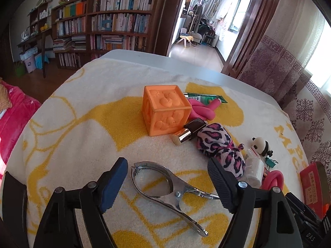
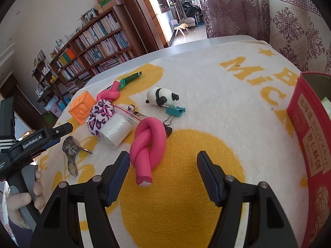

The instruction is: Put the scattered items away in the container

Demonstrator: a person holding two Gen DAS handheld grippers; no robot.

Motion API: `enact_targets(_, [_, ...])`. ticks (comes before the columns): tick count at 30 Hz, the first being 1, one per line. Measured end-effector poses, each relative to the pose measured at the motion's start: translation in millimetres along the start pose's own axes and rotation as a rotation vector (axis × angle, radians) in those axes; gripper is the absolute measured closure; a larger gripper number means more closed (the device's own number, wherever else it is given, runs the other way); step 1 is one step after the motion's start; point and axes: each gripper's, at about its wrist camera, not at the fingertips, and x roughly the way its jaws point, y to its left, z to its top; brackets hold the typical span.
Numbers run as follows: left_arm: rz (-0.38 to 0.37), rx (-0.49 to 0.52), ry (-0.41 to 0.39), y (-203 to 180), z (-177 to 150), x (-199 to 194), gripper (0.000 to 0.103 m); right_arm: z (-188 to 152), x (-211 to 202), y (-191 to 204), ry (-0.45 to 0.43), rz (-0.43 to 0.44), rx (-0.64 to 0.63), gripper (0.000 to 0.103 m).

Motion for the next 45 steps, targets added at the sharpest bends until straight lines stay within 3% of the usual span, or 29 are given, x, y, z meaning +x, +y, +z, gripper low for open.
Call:
enact_targets(8, [-0.003,-0.062,0.052,16.1,-9.3,6.2,0.019,-0.5,-0.2,-1.1,0.001,0.002,0.001,0.032])
enact_targets(21, [0.019,-0.048,0.113,-3.6,-16.0,14.4,0.019,-1.4,-1.6,0.0,-0.007,-0.008,-0.002,0.032])
enact_targets(29, [0.051,0.014,0.125,-8.1,-20.4,12.4,0.013,-1.1,-4.3,0.1,-0.017,-0.011,0.001,0.032])
enact_targets(31, [0.073,0.035,0.118,-3.8,-20.5,5.6,0.011,-0.9,-5.5,-0.2,-0.018,-0.008,0.005,0.032])
enact_targets(34, [0.175,0.095,0.132,7.4,-24.0,-1.3,0.01,-0.8,-7.2,-0.2,-0.019,-0.003,0.009,0.032])
enact_targets(40, [0.118,0.049,0.15,22.9,-28.9,-11.3,0.01,-1.5,-8.3,4.3,-0.017,0.008,-0.001,0.032])
enact_targets(45, [0.078,0.128,0.17,-6.3,-38.0,-6.2,0.01,-2.1,-9.0,4.2,-0.018,0.007,0.003,0.032])
